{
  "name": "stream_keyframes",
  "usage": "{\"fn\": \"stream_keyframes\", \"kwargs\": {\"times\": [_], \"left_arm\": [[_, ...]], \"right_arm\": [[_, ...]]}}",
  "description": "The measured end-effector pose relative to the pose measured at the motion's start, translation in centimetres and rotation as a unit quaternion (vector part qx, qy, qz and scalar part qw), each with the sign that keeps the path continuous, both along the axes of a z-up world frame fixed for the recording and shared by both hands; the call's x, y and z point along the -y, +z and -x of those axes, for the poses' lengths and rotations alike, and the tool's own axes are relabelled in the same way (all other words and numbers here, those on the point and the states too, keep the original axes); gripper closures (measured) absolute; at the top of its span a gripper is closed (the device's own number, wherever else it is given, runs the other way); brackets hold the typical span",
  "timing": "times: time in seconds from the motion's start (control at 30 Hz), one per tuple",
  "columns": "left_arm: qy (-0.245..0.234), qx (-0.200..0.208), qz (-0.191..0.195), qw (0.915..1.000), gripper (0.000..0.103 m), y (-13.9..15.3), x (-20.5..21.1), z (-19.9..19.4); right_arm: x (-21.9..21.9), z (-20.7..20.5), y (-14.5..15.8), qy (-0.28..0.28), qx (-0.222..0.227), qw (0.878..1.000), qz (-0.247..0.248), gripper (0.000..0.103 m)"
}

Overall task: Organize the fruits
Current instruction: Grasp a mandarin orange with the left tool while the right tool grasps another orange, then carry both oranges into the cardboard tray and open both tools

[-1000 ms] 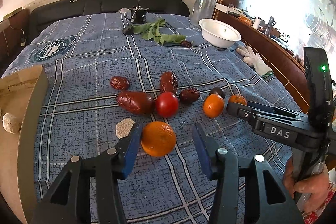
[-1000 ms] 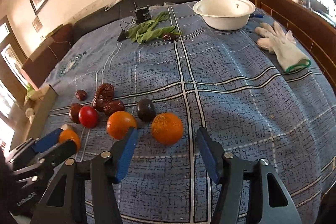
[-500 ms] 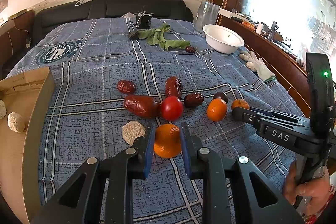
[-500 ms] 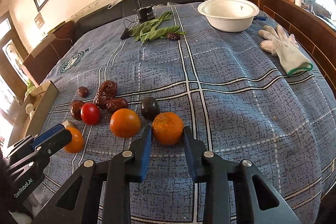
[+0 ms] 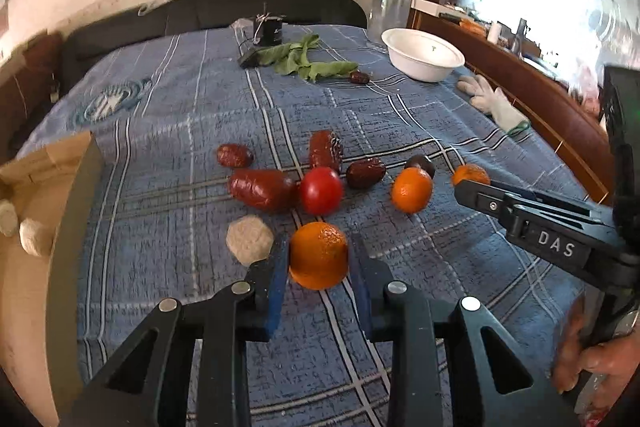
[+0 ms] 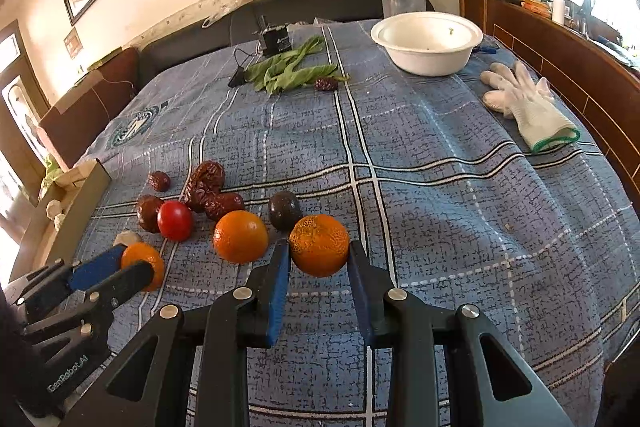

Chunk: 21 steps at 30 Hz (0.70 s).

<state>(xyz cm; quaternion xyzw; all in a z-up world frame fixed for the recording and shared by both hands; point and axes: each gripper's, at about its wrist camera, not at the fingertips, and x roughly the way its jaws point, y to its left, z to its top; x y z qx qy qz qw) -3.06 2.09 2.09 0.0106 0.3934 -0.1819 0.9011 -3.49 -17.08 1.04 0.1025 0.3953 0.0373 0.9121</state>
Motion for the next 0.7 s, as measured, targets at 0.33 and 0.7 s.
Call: {"fn": "stream_keyframes", "kwargs": {"times": [0.33,0.7], "left_arm": [[0.053,-0.019,0.124,0.9907,0.075,3.2,-9.9,4.4],[0.196,-0.02,0.019,0.9803,0.074,5.4,-25.0,1.1]], "right_arm": [[-4.3,2.4,4.4,0.06,0.013,0.996,-0.059,0.072],[-20.7,0.6,6.8,0.225,0.005,0.973,-0.051,0.071]]}}
